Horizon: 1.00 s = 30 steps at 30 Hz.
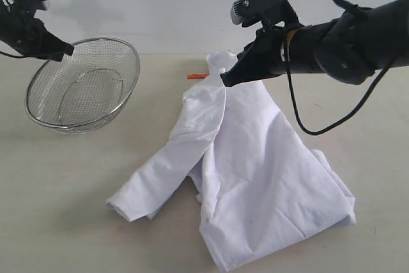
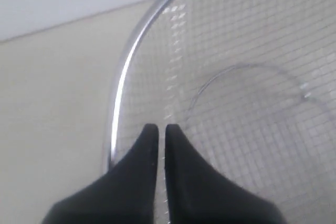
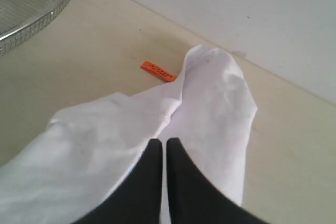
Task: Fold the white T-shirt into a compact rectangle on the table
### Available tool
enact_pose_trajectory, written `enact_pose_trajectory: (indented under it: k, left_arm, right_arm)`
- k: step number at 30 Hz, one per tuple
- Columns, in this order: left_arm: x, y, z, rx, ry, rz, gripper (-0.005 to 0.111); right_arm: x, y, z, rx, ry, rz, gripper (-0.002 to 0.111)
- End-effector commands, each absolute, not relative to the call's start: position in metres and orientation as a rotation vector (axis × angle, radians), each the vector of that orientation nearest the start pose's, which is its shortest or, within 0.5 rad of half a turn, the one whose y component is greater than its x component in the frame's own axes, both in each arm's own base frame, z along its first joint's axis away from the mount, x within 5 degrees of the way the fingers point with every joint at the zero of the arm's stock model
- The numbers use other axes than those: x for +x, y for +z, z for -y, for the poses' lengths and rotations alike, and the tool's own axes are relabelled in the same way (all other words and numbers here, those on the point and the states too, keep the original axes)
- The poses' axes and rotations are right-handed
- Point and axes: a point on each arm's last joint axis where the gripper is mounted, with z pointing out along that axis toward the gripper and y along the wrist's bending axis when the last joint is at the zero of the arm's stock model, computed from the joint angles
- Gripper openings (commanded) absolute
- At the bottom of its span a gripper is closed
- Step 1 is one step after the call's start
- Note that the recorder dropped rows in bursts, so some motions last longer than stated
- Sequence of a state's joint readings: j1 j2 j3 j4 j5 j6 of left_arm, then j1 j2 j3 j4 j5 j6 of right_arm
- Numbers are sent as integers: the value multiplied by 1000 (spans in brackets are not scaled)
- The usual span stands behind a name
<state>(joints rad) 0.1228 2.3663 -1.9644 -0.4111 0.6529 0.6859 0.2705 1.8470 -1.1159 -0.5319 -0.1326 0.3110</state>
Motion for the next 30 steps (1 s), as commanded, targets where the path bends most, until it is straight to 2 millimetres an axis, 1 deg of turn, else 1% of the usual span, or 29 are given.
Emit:
enact_pose_trajectory:
  k: [1,4,7,10,14,15,16,17,18,19,20,21,22,23,26,28,30]
  left_arm:
    - [523,222,-22,378,-346,-2277,4]
    - [514,245,-9,423,-516,-2227,4]
    - [503,258,9,538,-658,-2207,4]
    - [496,261,27,616,-739,-2209,4]
    - [494,259,51,677,-764,-2211,4]
    - [493,257,64,707,-781,-2206,4]
    - [493,256,70,721,-788,-2205,4]
    - [491,255,80,750,-798,-2200,4]
    - [491,254,86,762,-804,-2200,4]
    - [490,253,93,778,-812,-2198,4]
    - [489,253,97,790,-815,-2197,4]
    - [488,253,102,801,-820,-2195,4]
    - [488,253,102,800,-817,-2194,4]
    - [489,253,102,795,-813,-2192,4]
    - [489,253,102,797,-807,-2194,4]
    - [489,253,102,797,-807,-2194,4]
    - [489,253,101,794,-804,-2192,4]
  right_arm:
    - [412,193,-116,-374,201,-2063,0]
    - [429,189,-117,-266,238,-2086,0]
    - [441,187,-118,-181,257,-2110,0]
    - [444,184,-115,-147,208,-2170,0]
    - [440,178,-114,-138,145,-2252,0]
    - [436,176,-121,-166,129,-2273,3]
    - [435,176,-124,-186,126,-2272,7]
    - [435,177,-128,-219,121,-2267,14]
    - [435,177,-128,-221,122,-2265,19]
    - [436,178,-129,-189,140,-2264,28]
    - [436,178,-129,-178,145,-2265,35]
    - [436,178,-129,-168,150,-2266,49]
    - [436,178,-129,-163,154,-2266,58]
    - [436,178,-129,-150,164,-2263,63]
    - [437,181,-132,-115,217,-2233,63]
    - [438,181,-132,-1,283,-2236,63]
    - [437,177,-133,88,319,-2263,62]
